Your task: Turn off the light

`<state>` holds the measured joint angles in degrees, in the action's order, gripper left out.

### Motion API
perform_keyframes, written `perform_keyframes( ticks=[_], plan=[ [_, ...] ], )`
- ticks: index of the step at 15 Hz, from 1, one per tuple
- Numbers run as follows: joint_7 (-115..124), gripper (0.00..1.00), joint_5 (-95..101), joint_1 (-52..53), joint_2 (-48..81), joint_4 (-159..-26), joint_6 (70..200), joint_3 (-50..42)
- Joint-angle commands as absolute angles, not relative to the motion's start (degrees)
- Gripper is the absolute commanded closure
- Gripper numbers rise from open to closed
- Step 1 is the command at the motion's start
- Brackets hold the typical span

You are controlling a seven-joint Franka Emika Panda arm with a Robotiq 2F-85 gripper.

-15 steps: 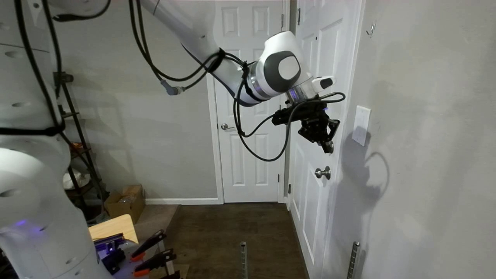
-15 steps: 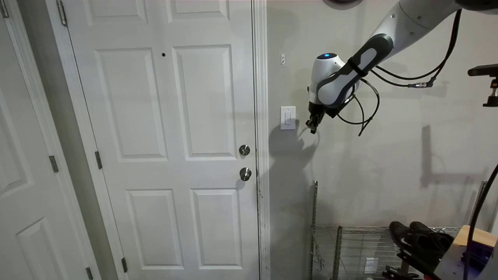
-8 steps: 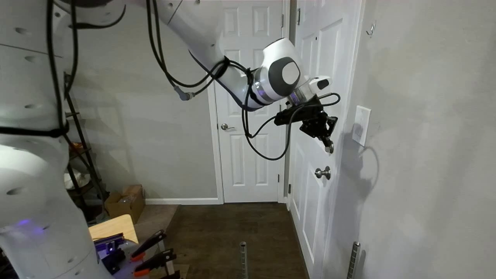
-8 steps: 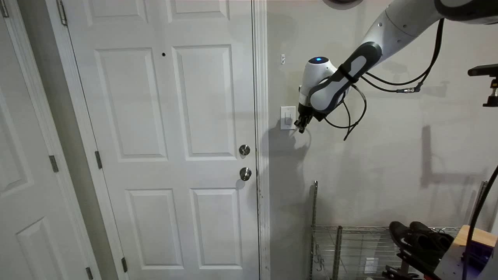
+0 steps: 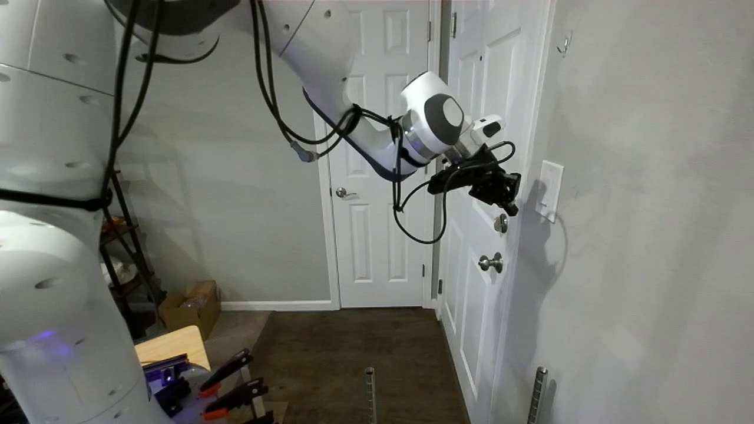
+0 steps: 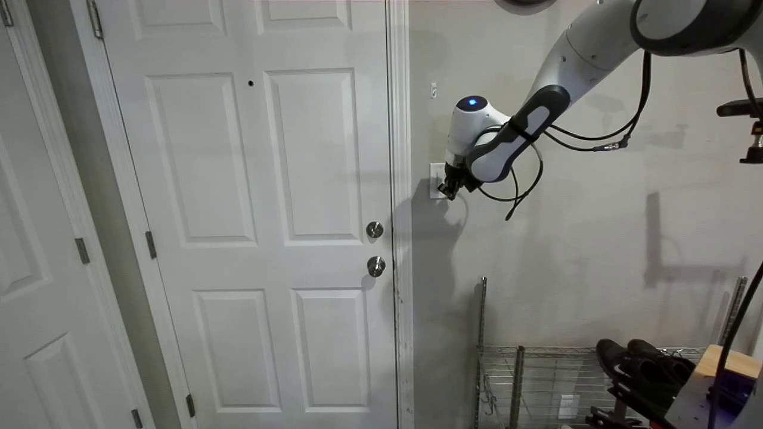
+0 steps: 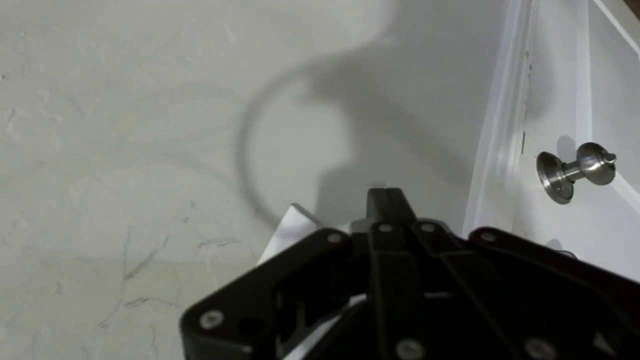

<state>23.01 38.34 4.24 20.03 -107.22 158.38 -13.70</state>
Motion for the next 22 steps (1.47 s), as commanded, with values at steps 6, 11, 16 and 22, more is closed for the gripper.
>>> perform_keyframes(
  ticks=[6,11,16,22],
  plan=[
    [35.43,0.99,46.89,7.95,27.30,-98.50,160.14,-20.34],
    [40.92,0.99,50.32,9.80,29.44,-95.17,161.47,-23.50],
    [43.18,0.99,50.70,10.31,30.44,-94.30,162.64,-24.46],
    [41.48,0.99,48.96,8.95,32.50,-91.81,164.86,-22.94]
  ],
)
